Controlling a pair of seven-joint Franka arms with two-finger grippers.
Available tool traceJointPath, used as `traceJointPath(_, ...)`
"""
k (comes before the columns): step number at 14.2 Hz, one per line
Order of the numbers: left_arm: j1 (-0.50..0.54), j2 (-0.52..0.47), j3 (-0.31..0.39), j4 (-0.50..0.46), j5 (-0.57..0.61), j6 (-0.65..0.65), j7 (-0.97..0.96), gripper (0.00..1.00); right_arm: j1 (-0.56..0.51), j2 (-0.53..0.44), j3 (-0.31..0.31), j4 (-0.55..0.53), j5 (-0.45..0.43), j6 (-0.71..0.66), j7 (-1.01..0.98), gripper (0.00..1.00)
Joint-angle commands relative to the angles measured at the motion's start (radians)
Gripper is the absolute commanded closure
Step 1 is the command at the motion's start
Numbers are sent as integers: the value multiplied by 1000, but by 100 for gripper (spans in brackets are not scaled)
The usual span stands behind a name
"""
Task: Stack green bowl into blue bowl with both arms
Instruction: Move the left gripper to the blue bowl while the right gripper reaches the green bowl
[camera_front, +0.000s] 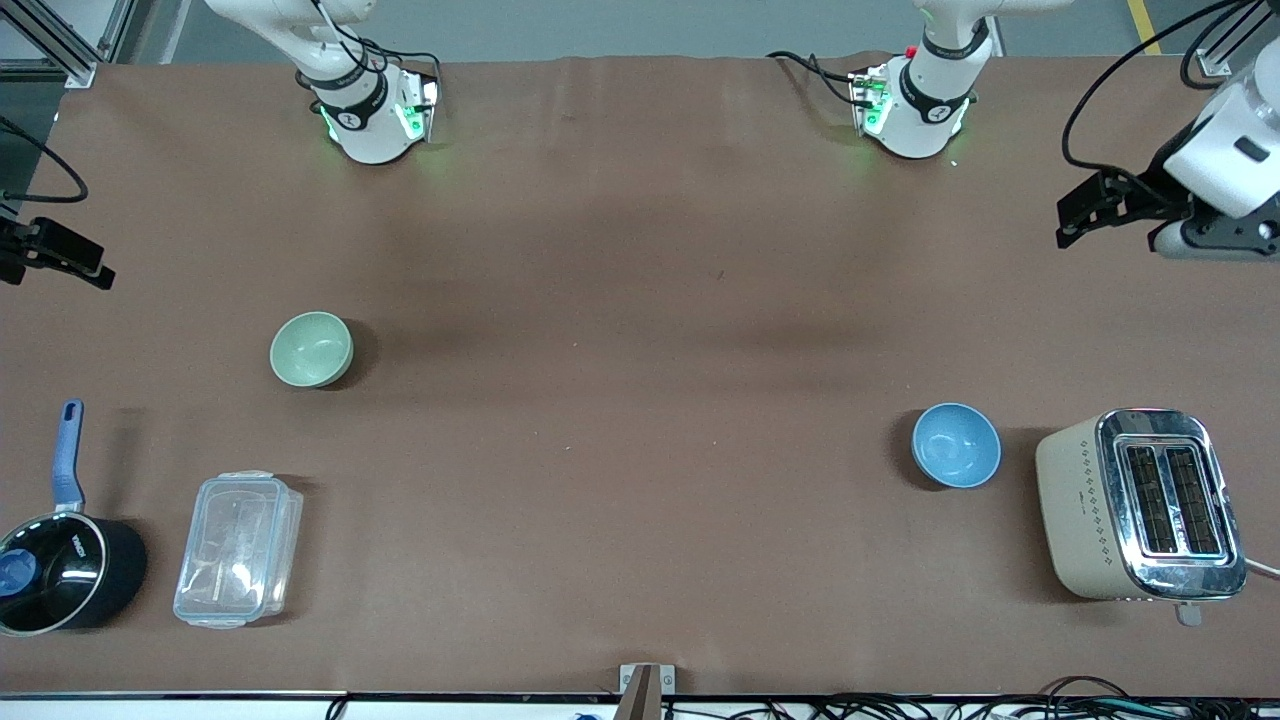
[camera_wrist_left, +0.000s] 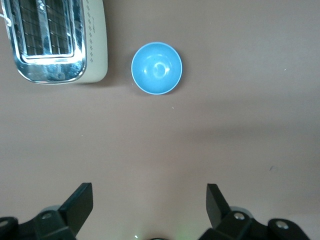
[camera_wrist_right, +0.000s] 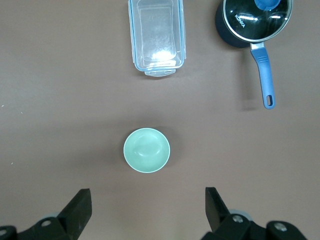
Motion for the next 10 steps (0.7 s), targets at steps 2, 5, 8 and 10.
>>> traceJointPath(2,10,152,3,-41,1,141,-9,0,-16,-11,7,-22,14,11,-10,0)
traceJointPath(5,19,251,5,-129,32,356,-9,0,-51,-15,7,-97,26,57,-14,1)
traceJointPath(8,19,342,3,-183,110,531,-61,0,-125,-25,5,-262,123,196,-102,1)
traceJointPath(10,19,394,3,-186,112,582,-64,0,-204,-19,5,-418,231,332,-220,2)
